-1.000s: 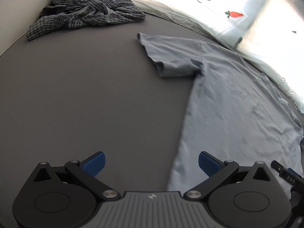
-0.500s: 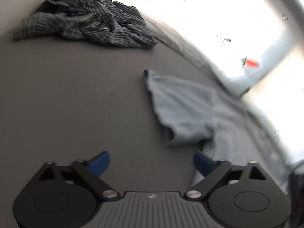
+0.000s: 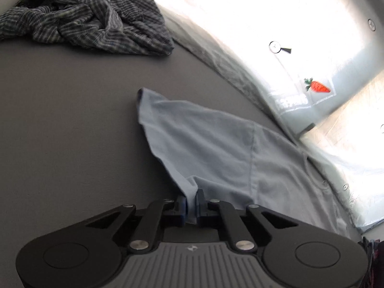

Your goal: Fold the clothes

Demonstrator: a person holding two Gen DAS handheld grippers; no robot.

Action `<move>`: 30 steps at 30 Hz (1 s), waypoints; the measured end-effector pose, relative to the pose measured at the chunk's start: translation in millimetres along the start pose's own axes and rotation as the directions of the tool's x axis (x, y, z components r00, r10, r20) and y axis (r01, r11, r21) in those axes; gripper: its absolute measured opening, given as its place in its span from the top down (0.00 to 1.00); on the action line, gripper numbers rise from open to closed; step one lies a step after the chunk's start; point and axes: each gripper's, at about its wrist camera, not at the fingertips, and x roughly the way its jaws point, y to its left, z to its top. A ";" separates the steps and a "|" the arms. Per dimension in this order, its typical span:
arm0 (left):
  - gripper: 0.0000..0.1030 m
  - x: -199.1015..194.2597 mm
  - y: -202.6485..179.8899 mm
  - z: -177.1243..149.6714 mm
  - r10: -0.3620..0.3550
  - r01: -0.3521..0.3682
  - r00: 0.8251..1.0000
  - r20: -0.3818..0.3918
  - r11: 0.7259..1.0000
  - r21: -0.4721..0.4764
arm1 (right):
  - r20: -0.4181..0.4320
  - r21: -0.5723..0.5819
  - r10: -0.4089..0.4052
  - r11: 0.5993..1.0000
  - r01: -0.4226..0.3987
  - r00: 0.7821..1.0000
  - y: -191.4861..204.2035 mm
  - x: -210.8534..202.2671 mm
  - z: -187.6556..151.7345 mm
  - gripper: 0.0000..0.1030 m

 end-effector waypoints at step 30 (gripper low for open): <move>0.58 -90.8 -14.2 -98.8 0.137 -0.096 0.975 -0.173 0.969 0.228 | 0.049 -0.192 0.048 0.981 -0.037 0.998 66.5 -9.2 26.4 0.21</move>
